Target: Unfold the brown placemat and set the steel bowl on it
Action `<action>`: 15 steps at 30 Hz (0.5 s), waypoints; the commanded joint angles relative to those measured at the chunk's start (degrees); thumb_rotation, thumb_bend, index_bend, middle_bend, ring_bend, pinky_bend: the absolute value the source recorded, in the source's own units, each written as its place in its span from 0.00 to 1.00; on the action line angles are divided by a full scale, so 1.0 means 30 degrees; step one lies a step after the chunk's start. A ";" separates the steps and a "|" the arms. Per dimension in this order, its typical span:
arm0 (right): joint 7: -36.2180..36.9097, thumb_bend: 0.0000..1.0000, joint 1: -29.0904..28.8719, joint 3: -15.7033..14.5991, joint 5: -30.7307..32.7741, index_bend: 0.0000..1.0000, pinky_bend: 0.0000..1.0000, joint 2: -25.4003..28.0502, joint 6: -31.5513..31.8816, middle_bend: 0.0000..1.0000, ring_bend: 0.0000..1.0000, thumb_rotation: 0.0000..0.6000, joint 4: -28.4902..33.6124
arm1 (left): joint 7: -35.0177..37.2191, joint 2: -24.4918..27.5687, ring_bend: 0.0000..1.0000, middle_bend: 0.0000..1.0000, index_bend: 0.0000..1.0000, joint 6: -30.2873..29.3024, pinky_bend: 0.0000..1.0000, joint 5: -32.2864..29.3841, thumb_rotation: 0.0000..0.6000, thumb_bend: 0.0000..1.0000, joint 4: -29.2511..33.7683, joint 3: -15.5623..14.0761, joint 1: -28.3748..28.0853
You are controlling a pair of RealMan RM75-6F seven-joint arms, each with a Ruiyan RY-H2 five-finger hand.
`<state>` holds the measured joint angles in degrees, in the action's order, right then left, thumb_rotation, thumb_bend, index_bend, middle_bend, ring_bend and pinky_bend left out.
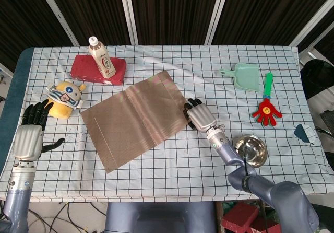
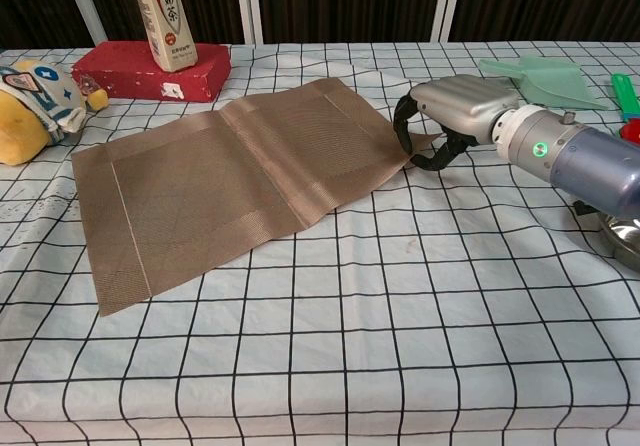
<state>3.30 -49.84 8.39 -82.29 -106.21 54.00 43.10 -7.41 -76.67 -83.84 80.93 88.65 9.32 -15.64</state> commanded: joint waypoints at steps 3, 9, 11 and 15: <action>-0.0011 0.35 0.0111 -0.0054 -0.0075 0.58 0.21 0.0101 0.0185 0.29 0.15 1.00 0.0222 | -0.0023 0.0000 0.00 0.02 0.05 0.0019 0.01 0.0010 1.00 0.02 0.0013 -0.0019 -0.0001; -0.0171 0.39 0.0361 -0.0185 -0.0246 0.60 0.21 0.0492 0.0560 0.29 0.15 1.00 0.0983 | -0.0043 0.0002 0.00 0.02 0.05 0.0027 0.01 0.0047 1.00 0.02 0.0082 -0.0062 0.0013; -0.0271 0.39 0.0498 -0.0223 -0.0251 0.60 0.21 0.0661 0.0671 0.29 0.15 1.00 0.1364 | -0.0056 0.0006 0.00 0.02 0.05 0.0031 0.01 0.0081 1.00 0.02 0.0102 -0.0086 0.0015; -0.0485 0.40 0.0947 -0.0482 -0.0473 0.61 0.21 0.1120 0.1230 0.29 0.15 1.00 0.2409 | -0.0046 0.0002 0.00 0.02 0.06 0.0015 0.01 0.0137 1.00 0.02 0.0102 -0.0105 0.0019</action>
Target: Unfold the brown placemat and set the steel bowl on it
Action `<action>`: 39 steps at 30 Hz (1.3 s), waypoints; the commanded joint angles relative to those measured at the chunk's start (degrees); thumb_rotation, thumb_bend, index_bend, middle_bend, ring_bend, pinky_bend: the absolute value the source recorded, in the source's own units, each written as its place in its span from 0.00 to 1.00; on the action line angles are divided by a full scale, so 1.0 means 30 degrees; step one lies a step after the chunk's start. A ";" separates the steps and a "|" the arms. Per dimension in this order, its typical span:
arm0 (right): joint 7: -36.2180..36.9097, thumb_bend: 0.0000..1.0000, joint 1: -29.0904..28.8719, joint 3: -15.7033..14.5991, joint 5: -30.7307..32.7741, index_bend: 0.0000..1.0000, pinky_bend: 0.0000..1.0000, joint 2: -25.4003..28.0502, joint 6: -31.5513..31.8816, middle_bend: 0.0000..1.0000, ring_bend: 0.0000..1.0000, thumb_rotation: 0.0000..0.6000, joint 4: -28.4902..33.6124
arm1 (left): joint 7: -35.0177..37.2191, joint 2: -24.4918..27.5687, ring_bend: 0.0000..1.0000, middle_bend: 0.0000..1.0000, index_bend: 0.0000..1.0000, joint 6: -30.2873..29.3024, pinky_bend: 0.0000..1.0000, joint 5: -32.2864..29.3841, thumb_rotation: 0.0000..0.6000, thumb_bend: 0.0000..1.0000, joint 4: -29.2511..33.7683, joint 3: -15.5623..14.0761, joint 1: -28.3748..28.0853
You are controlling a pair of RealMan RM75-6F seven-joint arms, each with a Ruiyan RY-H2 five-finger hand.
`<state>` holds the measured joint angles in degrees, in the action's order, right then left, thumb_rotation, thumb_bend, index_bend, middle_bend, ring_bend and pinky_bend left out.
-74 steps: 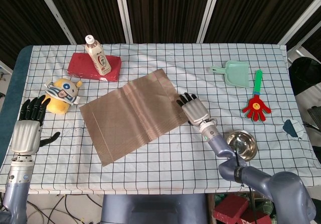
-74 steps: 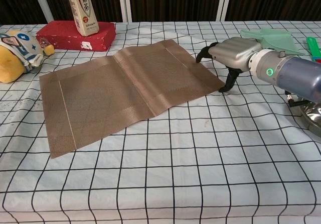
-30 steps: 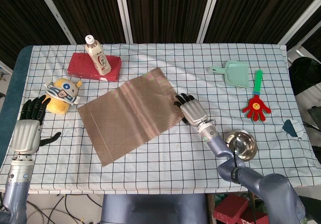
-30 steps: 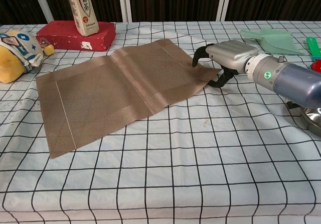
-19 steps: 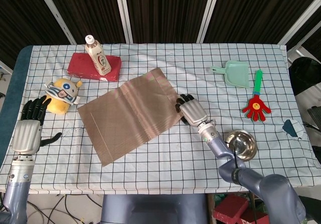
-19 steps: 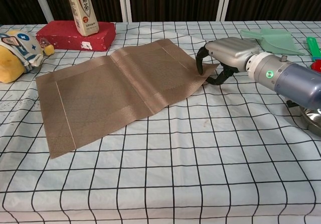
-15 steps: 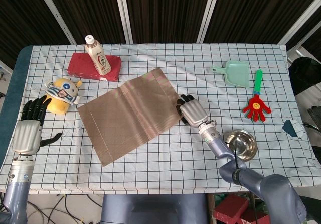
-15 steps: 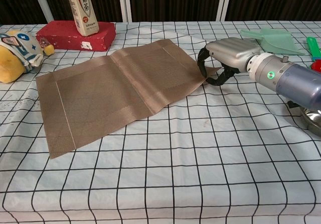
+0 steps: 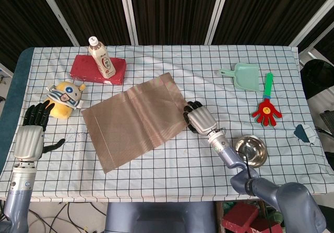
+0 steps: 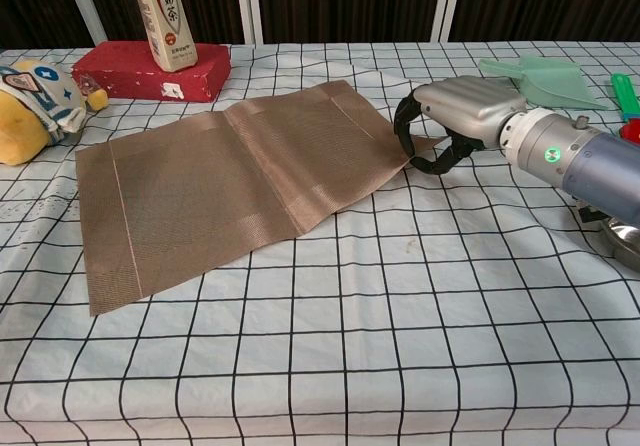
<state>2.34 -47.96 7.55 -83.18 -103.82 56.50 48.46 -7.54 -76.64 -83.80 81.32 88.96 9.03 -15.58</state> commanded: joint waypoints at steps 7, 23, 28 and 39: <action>-0.1098 0.40 0.1714 -0.1043 -0.0700 0.61 0.21 0.1676 0.1898 0.29 0.15 1.00 0.3375 | -0.0089 -0.0051 0.00 0.02 0.06 -0.0015 0.01 0.0225 1.00 0.02 -0.0013 -0.0147 0.0002; -0.4322 0.40 0.6207 -0.3442 -0.1424 0.62 0.21 0.4496 0.5890 0.30 0.15 1.00 0.9997 | 0.0092 0.0009 0.00 0.02 0.06 -0.0356 0.01 0.1030 1.00 0.02 0.0121 -0.0594 0.0205; -0.4634 0.40 0.7236 -0.4017 -0.1934 0.63 0.21 0.4333 0.6769 0.30 0.15 1.00 1.0661 | 0.0298 0.0067 0.00 0.02 0.06 -0.0566 0.01 0.1333 1.00 0.02 0.0164 -0.0707 0.0305; -0.5388 0.40 0.8399 -0.4913 -0.3229 0.63 0.21 0.3456 0.7176 0.30 0.15 1.00 1.1203 | 0.0575 0.0180 0.00 0.02 0.06 -0.0566 0.01 0.1497 1.00 0.02 0.0252 -0.0776 0.0366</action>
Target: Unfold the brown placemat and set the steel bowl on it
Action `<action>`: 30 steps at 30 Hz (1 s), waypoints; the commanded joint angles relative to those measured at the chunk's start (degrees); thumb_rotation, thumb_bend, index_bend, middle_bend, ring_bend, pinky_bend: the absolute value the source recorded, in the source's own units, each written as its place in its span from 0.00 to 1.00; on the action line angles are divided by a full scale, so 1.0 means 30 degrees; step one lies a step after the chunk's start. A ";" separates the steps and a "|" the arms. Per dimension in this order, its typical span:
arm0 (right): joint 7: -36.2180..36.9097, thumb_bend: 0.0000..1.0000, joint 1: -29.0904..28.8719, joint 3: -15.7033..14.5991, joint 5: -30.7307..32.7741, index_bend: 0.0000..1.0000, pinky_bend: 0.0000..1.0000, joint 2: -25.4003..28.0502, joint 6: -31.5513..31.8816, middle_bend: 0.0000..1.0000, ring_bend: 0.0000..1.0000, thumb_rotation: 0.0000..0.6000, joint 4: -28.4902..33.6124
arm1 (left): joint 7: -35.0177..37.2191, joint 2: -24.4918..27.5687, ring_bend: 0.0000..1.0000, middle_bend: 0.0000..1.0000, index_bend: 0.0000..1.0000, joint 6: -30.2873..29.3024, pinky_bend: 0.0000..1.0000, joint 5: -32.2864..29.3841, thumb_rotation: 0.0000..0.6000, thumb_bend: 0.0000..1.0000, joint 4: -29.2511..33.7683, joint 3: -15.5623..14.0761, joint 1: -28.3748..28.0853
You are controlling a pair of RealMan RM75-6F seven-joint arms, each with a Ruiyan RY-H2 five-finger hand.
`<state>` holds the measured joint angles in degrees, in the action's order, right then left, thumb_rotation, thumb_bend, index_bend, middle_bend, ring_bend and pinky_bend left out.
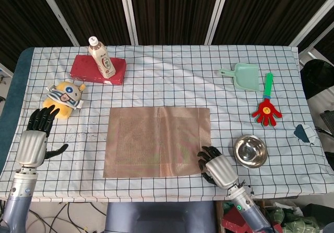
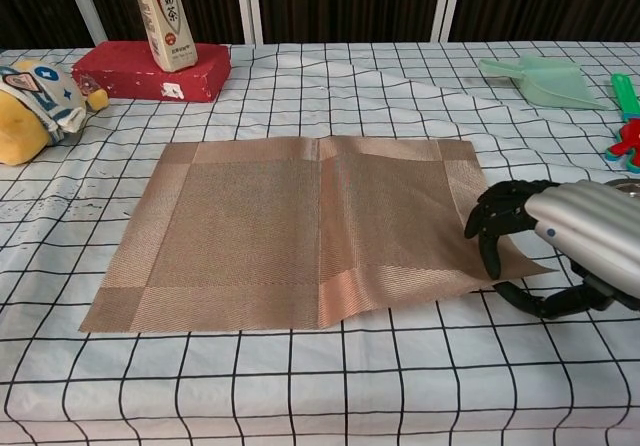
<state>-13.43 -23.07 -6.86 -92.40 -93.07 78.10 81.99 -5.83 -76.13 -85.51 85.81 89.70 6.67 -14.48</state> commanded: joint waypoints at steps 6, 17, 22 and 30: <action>-0.0128 0.40 0.0348 -0.0153 -0.0442 0.63 0.21 -0.0397 -0.0227 0.30 0.15 1.00 0.0060 | 0.0087 0.0044 0.00 0.02 0.06 0.0036 0.01 -0.0046 1.00 0.02 0.0036 0.0054 0.0004; -0.0038 0.40 0.0872 0.0387 -0.0196 0.63 0.21 -0.0336 -0.0320 0.30 0.15 1.00 0.0011 | 0.0151 0.0094 0.00 0.02 0.06 0.0133 0.01 -0.0037 1.00 0.02 0.0108 0.0040 0.0005; 0.0032 0.40 0.1100 0.0722 0.0172 0.63 0.21 -0.0242 -0.0407 0.30 0.15 1.00 -0.0166 | 0.0154 0.0104 0.00 0.02 0.06 0.0162 0.01 -0.0042 1.00 0.02 0.0140 0.0028 0.0018; 0.0029 0.40 0.1399 0.0997 0.0333 0.63 0.21 0.0003 -0.0421 0.30 0.15 1.00 -0.0351 | 0.0102 0.0070 0.00 0.02 0.06 0.0178 0.01 0.0000 1.00 0.02 0.0157 -0.0004 0.0030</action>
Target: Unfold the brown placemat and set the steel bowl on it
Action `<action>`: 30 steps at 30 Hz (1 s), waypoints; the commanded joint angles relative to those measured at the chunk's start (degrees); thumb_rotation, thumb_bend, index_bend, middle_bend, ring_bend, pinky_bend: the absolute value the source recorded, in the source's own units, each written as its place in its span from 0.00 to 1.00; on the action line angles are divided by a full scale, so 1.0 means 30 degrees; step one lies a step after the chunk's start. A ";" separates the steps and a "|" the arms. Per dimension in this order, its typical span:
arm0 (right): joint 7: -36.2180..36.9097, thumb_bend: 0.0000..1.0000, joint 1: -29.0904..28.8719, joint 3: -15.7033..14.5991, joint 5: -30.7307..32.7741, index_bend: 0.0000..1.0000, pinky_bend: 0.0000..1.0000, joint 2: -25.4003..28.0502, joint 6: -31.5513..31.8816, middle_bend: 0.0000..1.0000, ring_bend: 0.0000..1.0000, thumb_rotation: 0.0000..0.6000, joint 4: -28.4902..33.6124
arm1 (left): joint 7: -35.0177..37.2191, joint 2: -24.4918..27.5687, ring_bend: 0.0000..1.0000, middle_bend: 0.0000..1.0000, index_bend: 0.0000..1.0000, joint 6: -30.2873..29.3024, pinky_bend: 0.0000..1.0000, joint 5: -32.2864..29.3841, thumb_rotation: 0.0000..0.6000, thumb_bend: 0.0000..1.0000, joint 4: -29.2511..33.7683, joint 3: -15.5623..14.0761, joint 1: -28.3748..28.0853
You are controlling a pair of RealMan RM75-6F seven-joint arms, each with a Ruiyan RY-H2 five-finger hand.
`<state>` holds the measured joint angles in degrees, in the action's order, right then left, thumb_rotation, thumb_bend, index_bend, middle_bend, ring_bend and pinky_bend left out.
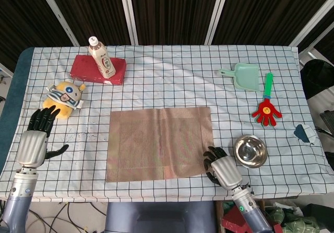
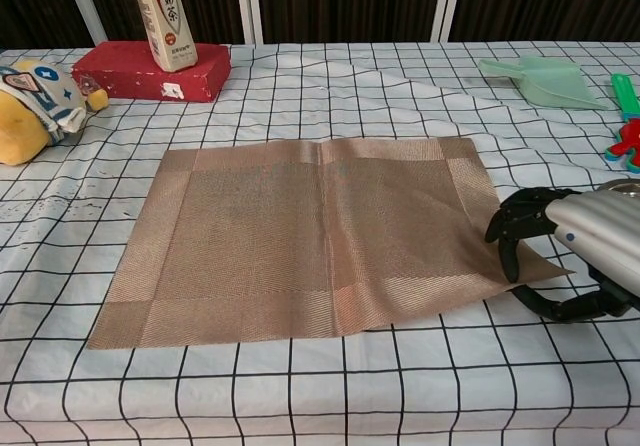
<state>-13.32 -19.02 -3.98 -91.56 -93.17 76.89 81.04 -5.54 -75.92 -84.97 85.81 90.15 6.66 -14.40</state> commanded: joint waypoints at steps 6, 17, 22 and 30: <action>0.0171 0.35 0.0382 -0.0302 -0.0175 0.62 0.21 0.0144 -0.0049 0.26 0.15 1.00 0.0268 | 0.0019 0.0012 0.00 0.02 0.06 0.0019 0.01 0.0009 1.00 0.02 0.0005 0.0004 0.0003; -0.0796 0.11 0.0847 -0.0368 -0.0713 0.20 0.19 0.0097 0.0298 0.08 0.09 1.00 0.1119 | 0.0069 0.0066 0.00 0.02 0.06 -0.0002 0.01 0.0036 1.00 0.02 0.0015 0.0020 0.0022; -0.0993 0.12 0.1046 -0.0057 -0.0678 0.20 0.19 0.0355 0.0691 0.08 0.09 1.00 0.1699 | 0.0118 0.0079 0.00 0.02 0.06 -0.0029 0.01 0.0091 1.00 0.02 0.0027 0.0015 0.0026; -0.1623 0.09 0.1566 0.1286 0.0516 0.33 0.19 0.1011 0.1548 0.11 0.09 1.00 0.2914 | 0.0255 0.0138 0.00 0.02 0.06 -0.0050 0.01 0.0120 1.00 0.02 0.0086 0.0029 0.0038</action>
<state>-17.42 -14.88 -1.32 -92.00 -90.82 81.37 88.83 -4.79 -75.52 -85.11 86.17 90.40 6.74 -14.29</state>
